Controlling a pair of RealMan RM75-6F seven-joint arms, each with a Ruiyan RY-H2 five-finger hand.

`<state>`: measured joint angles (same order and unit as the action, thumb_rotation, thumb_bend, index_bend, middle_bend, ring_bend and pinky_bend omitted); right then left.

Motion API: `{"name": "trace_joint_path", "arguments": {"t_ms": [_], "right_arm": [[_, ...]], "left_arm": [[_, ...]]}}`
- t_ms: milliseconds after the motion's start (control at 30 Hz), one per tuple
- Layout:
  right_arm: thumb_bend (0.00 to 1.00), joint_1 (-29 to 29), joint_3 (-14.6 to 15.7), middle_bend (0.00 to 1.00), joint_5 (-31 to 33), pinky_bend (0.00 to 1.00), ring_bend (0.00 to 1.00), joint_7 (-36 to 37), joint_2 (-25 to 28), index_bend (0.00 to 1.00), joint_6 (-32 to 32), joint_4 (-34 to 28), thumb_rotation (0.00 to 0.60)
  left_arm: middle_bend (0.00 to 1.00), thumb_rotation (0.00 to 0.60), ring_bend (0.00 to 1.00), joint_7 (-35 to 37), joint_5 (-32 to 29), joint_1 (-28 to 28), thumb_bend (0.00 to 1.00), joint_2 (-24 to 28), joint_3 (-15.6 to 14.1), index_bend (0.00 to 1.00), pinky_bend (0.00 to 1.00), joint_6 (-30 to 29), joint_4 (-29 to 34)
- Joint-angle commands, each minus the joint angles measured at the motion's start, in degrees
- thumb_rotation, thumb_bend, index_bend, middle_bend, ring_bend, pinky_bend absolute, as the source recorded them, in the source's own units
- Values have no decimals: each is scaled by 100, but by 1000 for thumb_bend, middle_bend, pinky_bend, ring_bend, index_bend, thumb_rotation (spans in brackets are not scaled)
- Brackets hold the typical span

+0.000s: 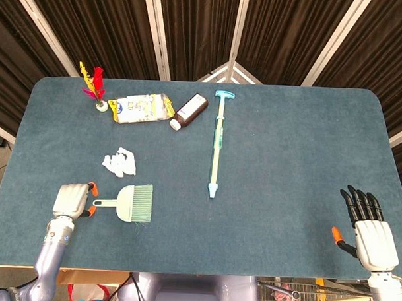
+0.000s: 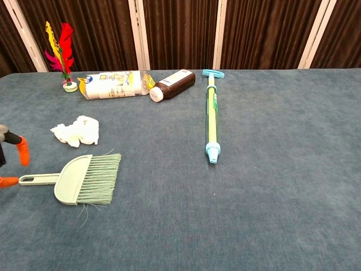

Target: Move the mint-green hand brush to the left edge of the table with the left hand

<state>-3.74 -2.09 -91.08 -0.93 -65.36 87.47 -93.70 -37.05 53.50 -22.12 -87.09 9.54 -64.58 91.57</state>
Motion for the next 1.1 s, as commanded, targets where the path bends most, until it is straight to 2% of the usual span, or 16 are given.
{"name": "trace_joint_path", "arguments": {"t_ms": [33, 700, 767, 867, 933, 1100], "right_arm": [[376, 1, 1, 0, 12, 0, 0, 14, 2, 0, -8, -3, 600], [376, 0, 13, 0, 45, 0, 0, -21, 12, 0, -54, -48, 600], [376, 3, 18, 0, 43, 0, 0, -20, 21, 0, -55, -57, 600], [376, 0, 18, 0, 45, 0, 0, -27, 19, 0, -61, -58, 600], [375, 3, 19, 0, 49, 0, 0, -24, 17, 0, -62, -63, 600], [376, 14, 23, 0, 41, 0, 0, -14, 21, 0, -43, -71, 600]], "left_arm": [[1000, 600, 1000, -94, -146, -120, 392, -154, 23, 459, 1000, 30, -120], [1000, 600, 1000, 1, -352, -355, 397, -364, -113, 469, 1000, 37, -173], [1000, 600, 1000, -4, -384, -381, 443, -382, -119, 506, 1000, 43, -204], [1000, 600, 1000, -22, -444, -419, 618, -436, -131, 643, 1000, 42, -260], [1000, 600, 1000, -32, -462, -439, 697, -457, -147, 713, 1000, 38, -263], [1000, 600, 1000, 23, -345, -463, 731, -333, -63, 753, 1000, -129, -2]]}}
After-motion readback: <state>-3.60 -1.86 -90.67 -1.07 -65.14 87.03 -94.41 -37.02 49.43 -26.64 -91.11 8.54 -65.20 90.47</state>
